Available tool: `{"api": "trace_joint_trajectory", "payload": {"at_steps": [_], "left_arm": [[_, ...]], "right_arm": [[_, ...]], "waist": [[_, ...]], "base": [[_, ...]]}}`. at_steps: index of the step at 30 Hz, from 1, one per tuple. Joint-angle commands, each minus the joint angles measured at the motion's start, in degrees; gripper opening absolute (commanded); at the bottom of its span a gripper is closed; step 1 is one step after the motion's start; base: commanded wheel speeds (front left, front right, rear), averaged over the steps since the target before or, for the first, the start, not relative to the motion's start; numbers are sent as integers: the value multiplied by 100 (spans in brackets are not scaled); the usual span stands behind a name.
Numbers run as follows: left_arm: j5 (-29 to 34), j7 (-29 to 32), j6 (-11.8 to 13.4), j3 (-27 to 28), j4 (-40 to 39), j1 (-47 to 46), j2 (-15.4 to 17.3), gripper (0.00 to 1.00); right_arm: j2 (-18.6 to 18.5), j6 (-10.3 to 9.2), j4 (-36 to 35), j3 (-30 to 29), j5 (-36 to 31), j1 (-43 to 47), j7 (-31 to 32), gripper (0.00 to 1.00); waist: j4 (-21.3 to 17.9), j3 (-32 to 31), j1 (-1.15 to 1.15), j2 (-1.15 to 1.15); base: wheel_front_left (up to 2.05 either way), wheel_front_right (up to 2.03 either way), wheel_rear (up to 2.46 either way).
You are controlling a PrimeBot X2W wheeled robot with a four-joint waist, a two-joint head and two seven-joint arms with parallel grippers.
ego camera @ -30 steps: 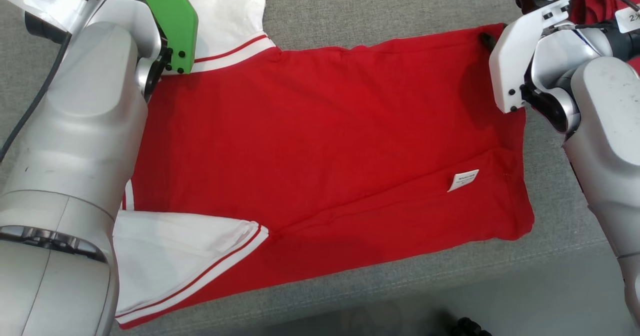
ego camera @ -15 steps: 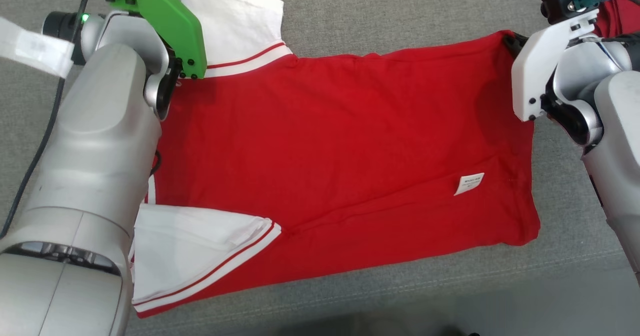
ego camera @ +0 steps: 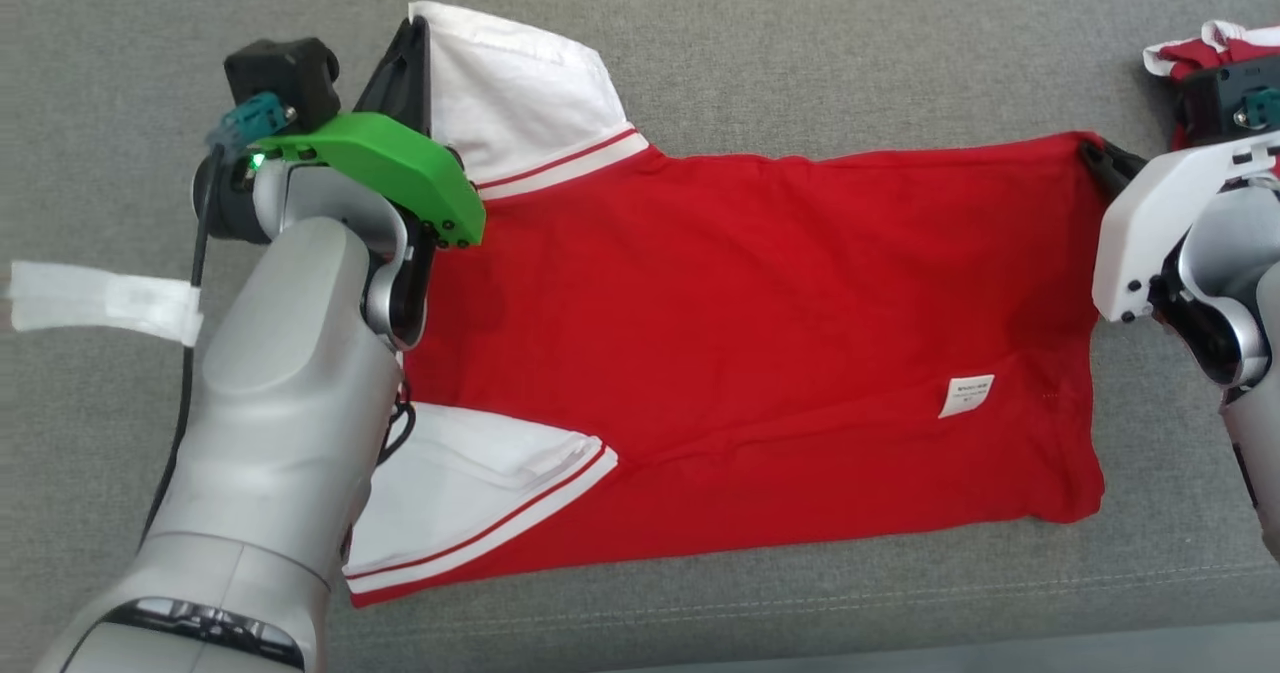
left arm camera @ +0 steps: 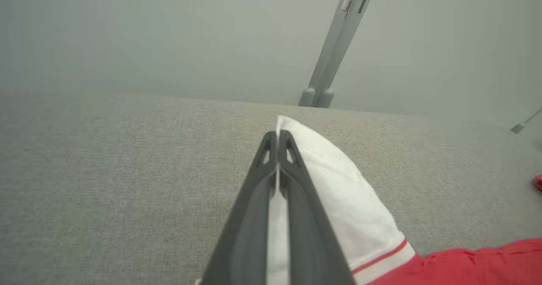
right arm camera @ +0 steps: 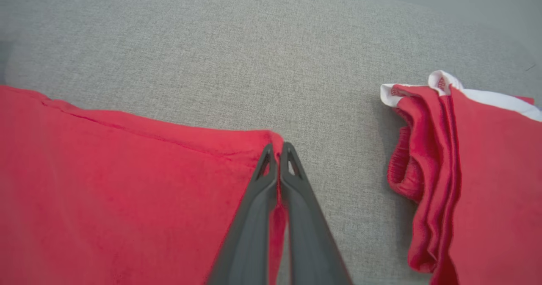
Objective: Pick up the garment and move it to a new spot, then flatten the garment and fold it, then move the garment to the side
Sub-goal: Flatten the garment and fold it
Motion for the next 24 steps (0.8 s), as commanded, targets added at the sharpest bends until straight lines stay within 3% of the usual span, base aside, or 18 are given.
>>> {"api": "trace_joint_trajectory", "payload": {"at_steps": [1,8,18,24], "left_arm": [[-72,-51,48,13,-173,246,-4,0],[-335,149,129,28,-1483,1525,153,0],[-462,1052,942,38,-3823,3575,820,0],[-501,1376,1282,-23,-4666,4308,961,0]], "right_arm": [[-75,-9,-59,18,-31,187,-47,0],[-356,-9,-171,476,-103,625,-67,0],[-1065,-9,-163,1666,62,843,-89,0],[-1528,-9,-171,2443,228,694,-136,0]], "waist": [[258,-325,0,0],[378,-735,0,0],[571,-1135,0,0],[642,-1197,0,0]], "base": [[0,0,0],[0,0,0],[0,0,0],[0,0,0]]}}
